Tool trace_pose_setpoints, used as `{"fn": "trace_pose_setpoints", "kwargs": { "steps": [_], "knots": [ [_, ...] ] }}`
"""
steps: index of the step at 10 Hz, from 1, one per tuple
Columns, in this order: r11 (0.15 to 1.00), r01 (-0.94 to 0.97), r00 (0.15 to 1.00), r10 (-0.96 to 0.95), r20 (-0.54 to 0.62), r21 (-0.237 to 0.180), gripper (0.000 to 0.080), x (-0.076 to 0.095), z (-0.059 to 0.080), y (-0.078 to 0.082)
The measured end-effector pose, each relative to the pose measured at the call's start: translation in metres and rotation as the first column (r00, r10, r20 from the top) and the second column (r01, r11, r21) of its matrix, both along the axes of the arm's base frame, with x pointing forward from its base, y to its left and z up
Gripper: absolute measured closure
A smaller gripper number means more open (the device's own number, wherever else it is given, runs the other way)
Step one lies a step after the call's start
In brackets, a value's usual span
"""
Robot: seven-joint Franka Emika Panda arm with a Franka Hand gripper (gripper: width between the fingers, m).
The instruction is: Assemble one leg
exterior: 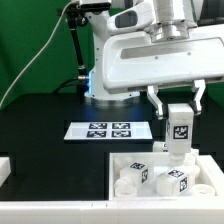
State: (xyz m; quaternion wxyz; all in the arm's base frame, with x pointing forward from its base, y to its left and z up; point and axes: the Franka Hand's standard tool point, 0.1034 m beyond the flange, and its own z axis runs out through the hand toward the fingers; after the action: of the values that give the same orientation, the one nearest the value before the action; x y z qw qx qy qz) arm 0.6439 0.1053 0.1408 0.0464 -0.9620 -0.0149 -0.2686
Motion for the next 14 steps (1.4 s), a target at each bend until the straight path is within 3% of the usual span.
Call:
{"fn": "trace_pose_setpoints", "kwargs": {
  "steps": [1, 3, 5, 9, 14],
  "knots": [
    [1.000, 0.001, 1.000, -0.001, 0.001, 0.006, 0.0515, -0.001, 0.000, 0.004],
    [0.999, -0.032, 0.999, 0.032, 0.003, 0.008, 0.0515, -0.002, -0.001, 0.028],
    [0.999, -0.047, 0.999, 0.047, 0.003, 0.006, 0.0515, -0.001, -0.007, 0.038],
    [0.999, -0.048, 0.999, 0.048, -0.020, 0.000, 0.0515, -0.003, -0.029, 0.037],
    [0.999, -0.048, 0.999, 0.048, -0.014, 0.002, 0.0515, 0.008, -0.036, 0.040]
  ]
}}
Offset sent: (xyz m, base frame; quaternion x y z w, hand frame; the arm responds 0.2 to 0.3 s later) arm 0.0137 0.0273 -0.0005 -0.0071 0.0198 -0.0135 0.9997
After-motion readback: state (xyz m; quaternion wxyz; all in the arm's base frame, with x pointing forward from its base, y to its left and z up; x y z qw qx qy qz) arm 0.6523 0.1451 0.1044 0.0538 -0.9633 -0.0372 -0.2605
